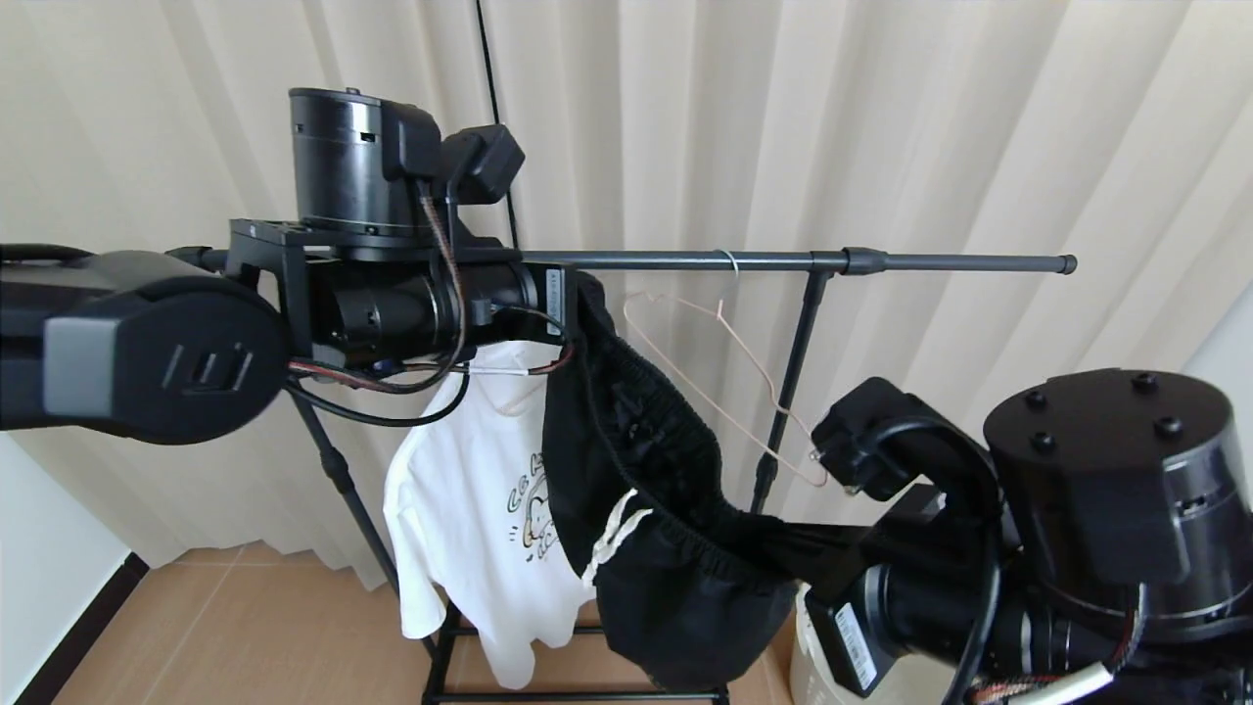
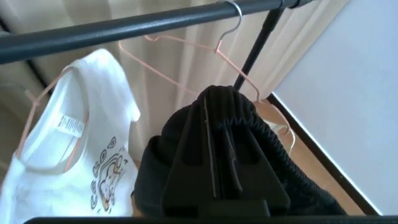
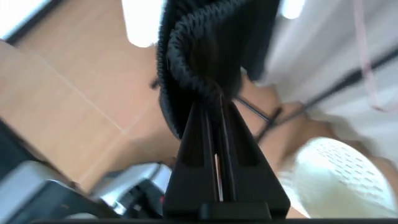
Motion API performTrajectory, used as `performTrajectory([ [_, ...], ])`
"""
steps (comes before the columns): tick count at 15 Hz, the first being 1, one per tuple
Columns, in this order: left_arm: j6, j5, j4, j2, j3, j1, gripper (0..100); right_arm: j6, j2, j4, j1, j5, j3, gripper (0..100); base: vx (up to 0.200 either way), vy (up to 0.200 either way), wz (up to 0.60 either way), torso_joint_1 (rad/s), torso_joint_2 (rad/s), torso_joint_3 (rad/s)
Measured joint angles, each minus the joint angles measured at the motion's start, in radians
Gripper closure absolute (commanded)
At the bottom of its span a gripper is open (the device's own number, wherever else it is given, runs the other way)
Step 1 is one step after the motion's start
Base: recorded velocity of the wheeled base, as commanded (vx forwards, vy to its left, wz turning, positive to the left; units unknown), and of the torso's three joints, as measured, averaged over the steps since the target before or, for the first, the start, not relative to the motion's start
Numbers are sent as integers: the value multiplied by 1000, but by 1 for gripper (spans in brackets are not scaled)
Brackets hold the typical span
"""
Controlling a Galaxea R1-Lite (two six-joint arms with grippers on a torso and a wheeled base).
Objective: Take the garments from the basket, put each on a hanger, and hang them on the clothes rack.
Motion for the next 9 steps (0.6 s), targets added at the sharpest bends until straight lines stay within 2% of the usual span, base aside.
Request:
performTrajectory([
  [2, 1, 51, 123, -61, 19, 7, 100, -62, -14, 18, -71, -31, -15, 100, 0, 0, 0, 0, 0, 0],
  [3, 1, 72, 145, -90, 42, 7, 100, -69, -14, 21, -95, -39, -27, 100, 0, 0, 0, 0, 0, 0],
  [6, 2, 104, 167, -174, 165, -11, 100, -71, 31, 17, -153, -52, -97, 100, 0, 0, 0, 0, 0, 0],
  [9, 2, 164, 167, -252, 322, -55, 100, -65, 146, 9, -211, -56, -254, 100, 0, 0, 0, 0, 0, 0],
])
